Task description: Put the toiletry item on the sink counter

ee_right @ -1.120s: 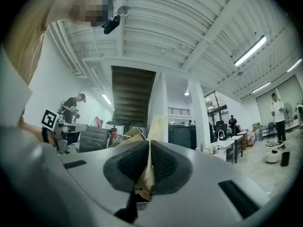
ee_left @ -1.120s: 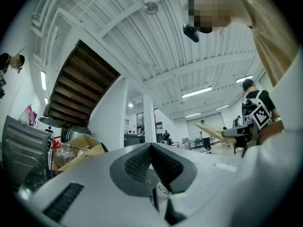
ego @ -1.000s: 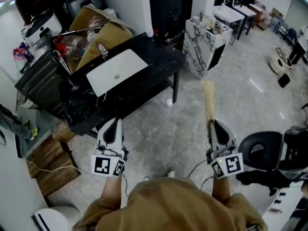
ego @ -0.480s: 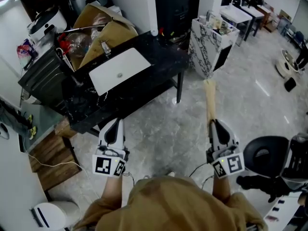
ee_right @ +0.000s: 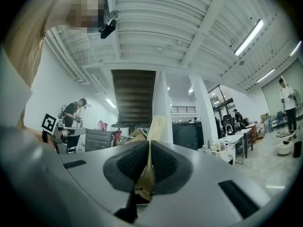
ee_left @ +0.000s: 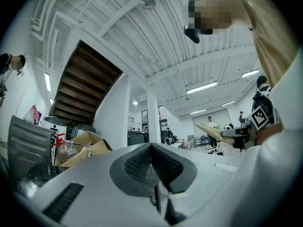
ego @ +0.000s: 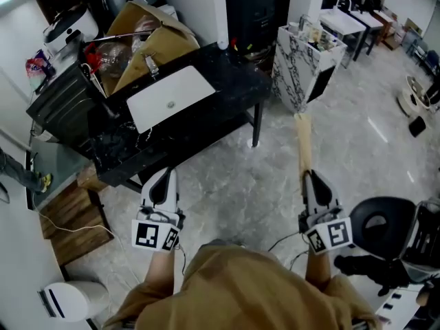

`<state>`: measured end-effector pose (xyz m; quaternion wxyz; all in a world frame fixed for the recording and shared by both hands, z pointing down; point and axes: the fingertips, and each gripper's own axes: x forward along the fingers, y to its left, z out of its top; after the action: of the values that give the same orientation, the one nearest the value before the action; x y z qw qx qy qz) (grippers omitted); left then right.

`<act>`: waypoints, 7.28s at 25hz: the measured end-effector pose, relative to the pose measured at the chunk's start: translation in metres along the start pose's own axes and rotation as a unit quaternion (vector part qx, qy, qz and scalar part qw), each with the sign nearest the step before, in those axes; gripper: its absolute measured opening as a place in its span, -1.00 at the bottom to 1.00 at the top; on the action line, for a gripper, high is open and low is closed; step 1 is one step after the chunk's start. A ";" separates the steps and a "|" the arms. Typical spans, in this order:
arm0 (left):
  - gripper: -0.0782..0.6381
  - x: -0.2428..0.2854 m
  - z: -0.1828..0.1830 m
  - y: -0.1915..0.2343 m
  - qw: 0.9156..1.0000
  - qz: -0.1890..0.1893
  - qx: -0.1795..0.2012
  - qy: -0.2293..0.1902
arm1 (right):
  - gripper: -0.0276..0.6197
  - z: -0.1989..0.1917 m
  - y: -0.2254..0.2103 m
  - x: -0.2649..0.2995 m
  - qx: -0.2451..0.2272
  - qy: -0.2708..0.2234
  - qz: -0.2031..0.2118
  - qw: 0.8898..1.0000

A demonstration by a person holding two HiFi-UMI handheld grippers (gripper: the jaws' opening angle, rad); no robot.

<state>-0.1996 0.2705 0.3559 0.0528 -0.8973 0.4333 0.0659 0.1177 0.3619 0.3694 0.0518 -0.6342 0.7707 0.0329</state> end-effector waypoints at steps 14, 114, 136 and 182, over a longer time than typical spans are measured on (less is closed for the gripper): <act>-0.77 0.071 -0.060 0.035 0.999 -0.010 -0.035 0.040 | -0.86 -0.052 -0.022 0.077 0.009 0.053 0.005 0.999; -0.77 0.472 -0.139 0.172 0.995 -0.009 -0.086 0.056 | -0.85 -0.286 -0.200 0.664 -0.017 0.245 0.119 0.962; -0.77 0.421 -0.132 0.180 0.994 0.037 -0.079 0.063 | -0.85 -0.341 -0.174 0.667 -0.061 0.311 0.144 0.937; -0.77 0.425 -0.141 0.181 0.994 -0.005 -0.087 0.064 | -0.57 -0.309 -0.202 0.610 0.005 0.300 0.068 0.951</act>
<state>-0.0698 -0.1906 0.4182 -0.0531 -0.9029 0.4242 0.0457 0.1881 -0.3072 0.6055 -0.1815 -0.5603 0.7923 -0.1594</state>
